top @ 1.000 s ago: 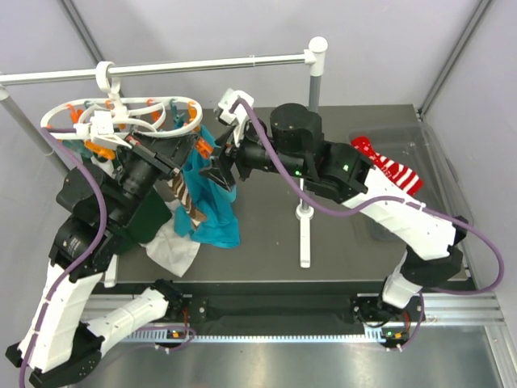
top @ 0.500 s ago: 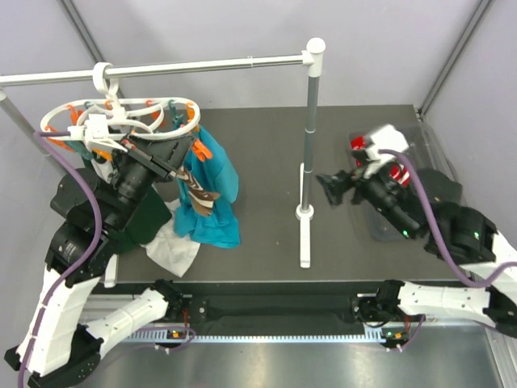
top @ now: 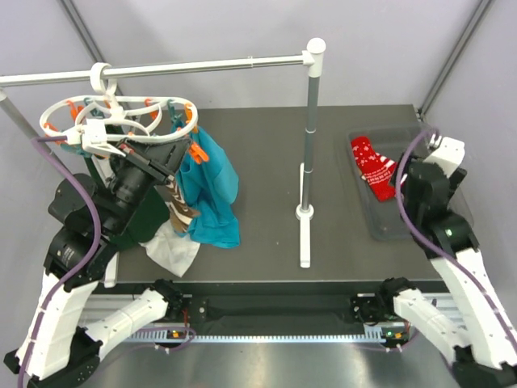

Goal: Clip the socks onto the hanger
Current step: Pick up the sock from the bin.

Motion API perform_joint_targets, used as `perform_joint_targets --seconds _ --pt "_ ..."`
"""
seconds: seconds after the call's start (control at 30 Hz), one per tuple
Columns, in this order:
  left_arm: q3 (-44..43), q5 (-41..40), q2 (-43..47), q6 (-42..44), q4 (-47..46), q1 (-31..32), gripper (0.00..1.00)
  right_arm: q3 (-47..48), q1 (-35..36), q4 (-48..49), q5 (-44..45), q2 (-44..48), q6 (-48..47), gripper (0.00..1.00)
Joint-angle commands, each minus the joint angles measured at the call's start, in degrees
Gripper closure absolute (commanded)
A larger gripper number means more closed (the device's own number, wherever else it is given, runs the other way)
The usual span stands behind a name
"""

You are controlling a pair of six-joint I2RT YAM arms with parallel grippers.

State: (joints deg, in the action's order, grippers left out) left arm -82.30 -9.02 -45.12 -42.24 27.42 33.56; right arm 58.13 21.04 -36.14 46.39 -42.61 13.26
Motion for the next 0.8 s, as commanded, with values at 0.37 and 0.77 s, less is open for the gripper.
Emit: perform_joint_targets --seconds 0.37,0.77 --pt "0.83 -0.48 1.18 1.37 -0.79 -0.08 1.0 -2.85 -23.15 16.71 -38.22 -31.2 5.9 0.35" --pt "0.74 -0.92 2.06 1.11 -0.17 -0.08 1.0 -1.7 -24.29 16.19 -36.72 -43.08 8.1 0.6"
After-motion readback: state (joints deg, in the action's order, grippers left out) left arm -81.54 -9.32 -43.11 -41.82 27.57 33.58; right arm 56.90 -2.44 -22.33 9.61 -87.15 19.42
